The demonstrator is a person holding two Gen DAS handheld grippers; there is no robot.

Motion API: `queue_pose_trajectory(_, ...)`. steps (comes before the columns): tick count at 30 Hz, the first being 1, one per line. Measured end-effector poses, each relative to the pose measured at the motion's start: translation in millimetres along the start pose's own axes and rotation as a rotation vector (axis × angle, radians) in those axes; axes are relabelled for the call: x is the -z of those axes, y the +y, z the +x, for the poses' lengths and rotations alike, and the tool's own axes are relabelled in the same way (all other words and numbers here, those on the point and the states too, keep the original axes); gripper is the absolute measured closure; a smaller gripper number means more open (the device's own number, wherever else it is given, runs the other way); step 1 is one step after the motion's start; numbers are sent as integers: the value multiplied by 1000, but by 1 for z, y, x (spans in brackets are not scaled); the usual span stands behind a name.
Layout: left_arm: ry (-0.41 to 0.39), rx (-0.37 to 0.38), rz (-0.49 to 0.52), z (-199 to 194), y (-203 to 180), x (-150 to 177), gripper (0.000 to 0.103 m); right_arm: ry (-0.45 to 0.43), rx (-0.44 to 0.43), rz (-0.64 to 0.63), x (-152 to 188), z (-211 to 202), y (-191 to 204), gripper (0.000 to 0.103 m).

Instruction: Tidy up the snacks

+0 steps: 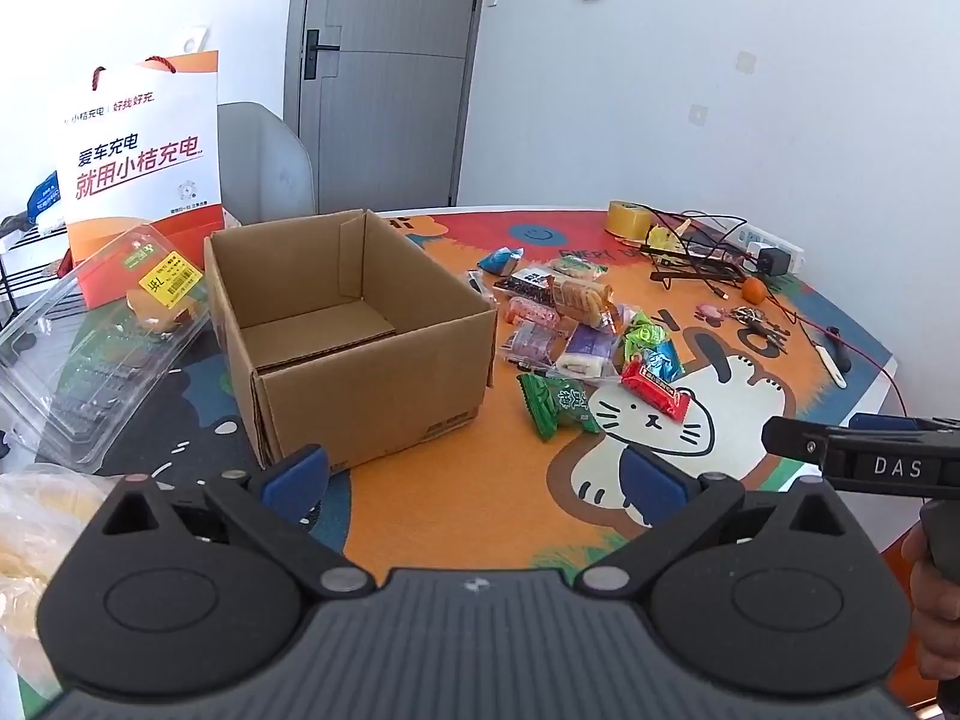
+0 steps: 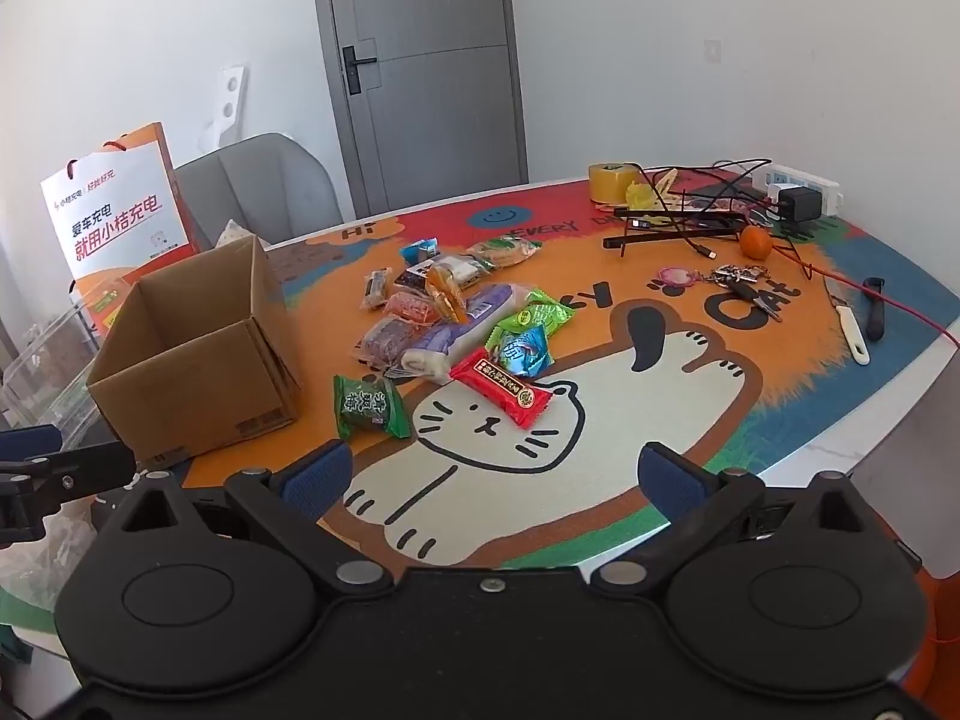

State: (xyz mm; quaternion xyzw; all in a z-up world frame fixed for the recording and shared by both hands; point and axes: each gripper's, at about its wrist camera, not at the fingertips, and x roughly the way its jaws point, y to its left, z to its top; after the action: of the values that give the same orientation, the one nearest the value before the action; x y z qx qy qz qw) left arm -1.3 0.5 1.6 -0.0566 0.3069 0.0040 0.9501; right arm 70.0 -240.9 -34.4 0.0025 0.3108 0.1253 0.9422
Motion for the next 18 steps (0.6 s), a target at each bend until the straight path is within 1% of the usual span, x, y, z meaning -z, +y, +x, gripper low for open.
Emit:
queue_pose_trajectory(8, 4, 1, -4, 3, 3, 2, 0, 11, 7, 2, 2, 4, 0, 0)
queue_pose_trajectory(18, 4, 1, -10, 3, 5, 1, 0, 4, 7, -3, 2, 3, 1, 0)
